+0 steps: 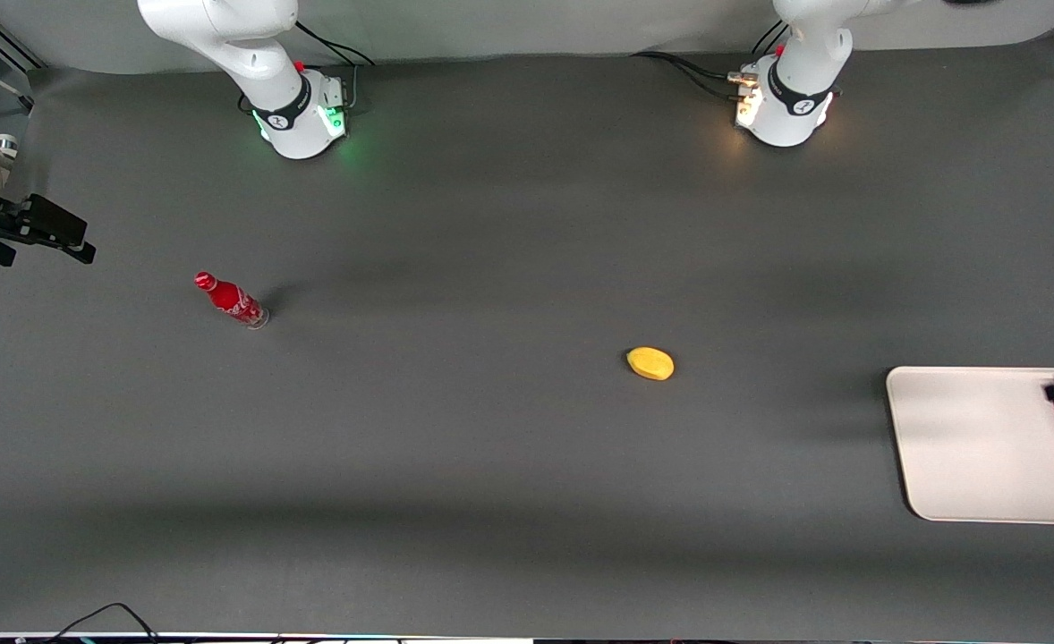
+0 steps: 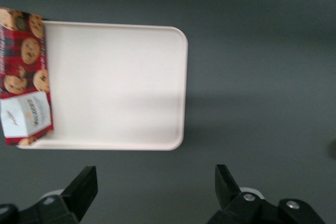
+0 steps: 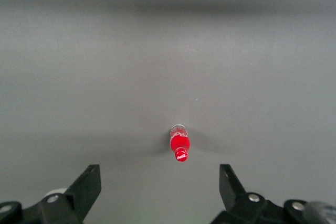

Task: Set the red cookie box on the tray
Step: 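Raise the open left gripper away from the tray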

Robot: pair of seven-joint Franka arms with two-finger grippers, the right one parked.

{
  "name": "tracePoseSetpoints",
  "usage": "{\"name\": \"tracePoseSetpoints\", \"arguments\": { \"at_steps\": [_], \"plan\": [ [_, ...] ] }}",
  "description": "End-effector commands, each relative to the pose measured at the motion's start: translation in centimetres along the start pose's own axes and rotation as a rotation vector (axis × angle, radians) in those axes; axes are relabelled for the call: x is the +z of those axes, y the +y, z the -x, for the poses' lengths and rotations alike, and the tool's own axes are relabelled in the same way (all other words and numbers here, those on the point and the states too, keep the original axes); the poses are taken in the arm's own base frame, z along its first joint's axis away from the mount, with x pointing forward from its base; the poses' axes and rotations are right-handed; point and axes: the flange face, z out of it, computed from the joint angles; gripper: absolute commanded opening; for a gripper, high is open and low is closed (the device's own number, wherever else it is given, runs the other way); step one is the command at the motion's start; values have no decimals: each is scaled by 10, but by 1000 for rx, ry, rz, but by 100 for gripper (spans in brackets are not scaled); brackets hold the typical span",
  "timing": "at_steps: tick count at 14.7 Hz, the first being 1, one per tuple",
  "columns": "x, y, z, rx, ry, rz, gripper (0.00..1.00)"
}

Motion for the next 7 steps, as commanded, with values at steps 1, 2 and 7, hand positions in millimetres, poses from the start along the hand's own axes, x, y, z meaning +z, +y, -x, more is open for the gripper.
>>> {"name": "tracePoseSetpoints", "arguments": {
  "at_steps": [1,2,7],
  "plan": [
    [-34,82,57,-16,-25,-49,100],
    [-46,99,69,-25,-25,-54,100],
    [-110,142,119,26,15,-74,100]
  ]
}}
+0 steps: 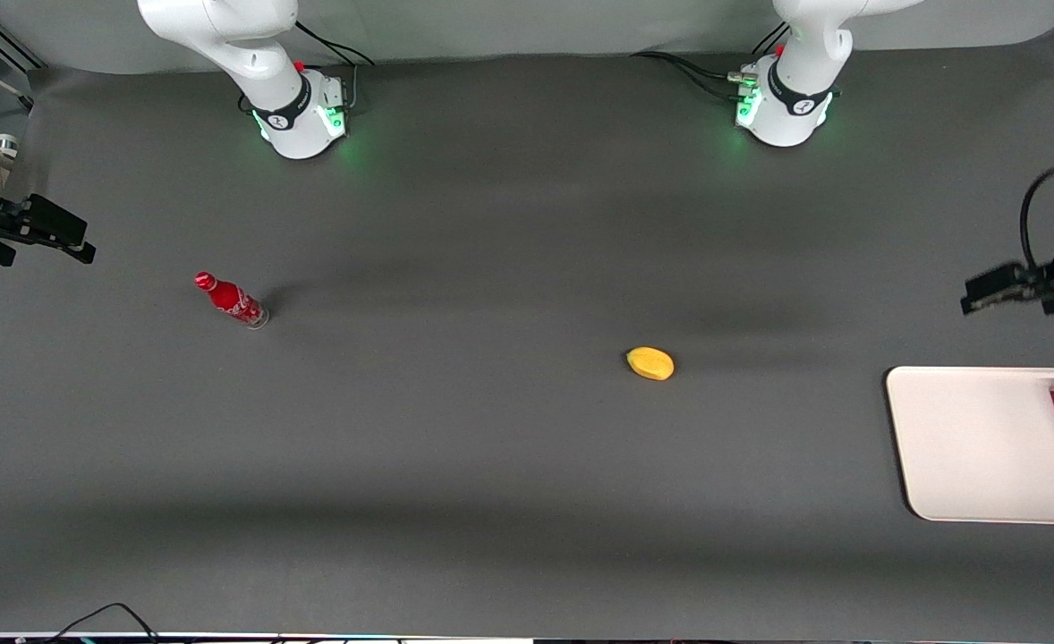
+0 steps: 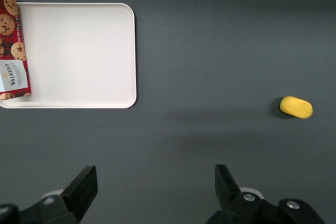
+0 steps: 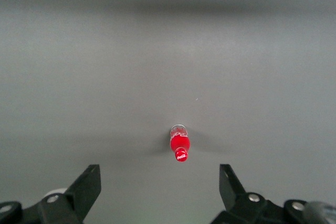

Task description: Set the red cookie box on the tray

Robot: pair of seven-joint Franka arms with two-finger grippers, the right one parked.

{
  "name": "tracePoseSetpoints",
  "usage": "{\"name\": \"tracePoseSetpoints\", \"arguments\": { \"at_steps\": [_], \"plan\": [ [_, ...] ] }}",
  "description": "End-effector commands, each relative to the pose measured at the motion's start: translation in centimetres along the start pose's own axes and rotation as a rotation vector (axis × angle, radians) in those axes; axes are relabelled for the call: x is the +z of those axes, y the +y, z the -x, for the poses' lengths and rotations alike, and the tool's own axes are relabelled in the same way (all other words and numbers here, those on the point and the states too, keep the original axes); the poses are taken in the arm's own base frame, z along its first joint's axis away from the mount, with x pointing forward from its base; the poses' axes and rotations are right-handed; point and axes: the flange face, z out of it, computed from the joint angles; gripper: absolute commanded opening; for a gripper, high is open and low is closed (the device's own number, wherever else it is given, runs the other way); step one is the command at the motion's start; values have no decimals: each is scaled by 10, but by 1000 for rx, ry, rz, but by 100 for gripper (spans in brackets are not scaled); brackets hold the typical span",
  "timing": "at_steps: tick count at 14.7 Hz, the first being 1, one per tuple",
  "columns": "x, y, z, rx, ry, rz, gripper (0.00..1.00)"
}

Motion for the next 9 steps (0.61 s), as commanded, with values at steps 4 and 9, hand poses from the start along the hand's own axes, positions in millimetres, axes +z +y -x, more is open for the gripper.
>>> {"name": "tracePoseSetpoints", "arguments": {
  "at_steps": [4,9],
  "plan": [
    [-41,12,68,-4,24,-37,100],
    [-51,20,75,6,37,-41,100]
  ]
}}
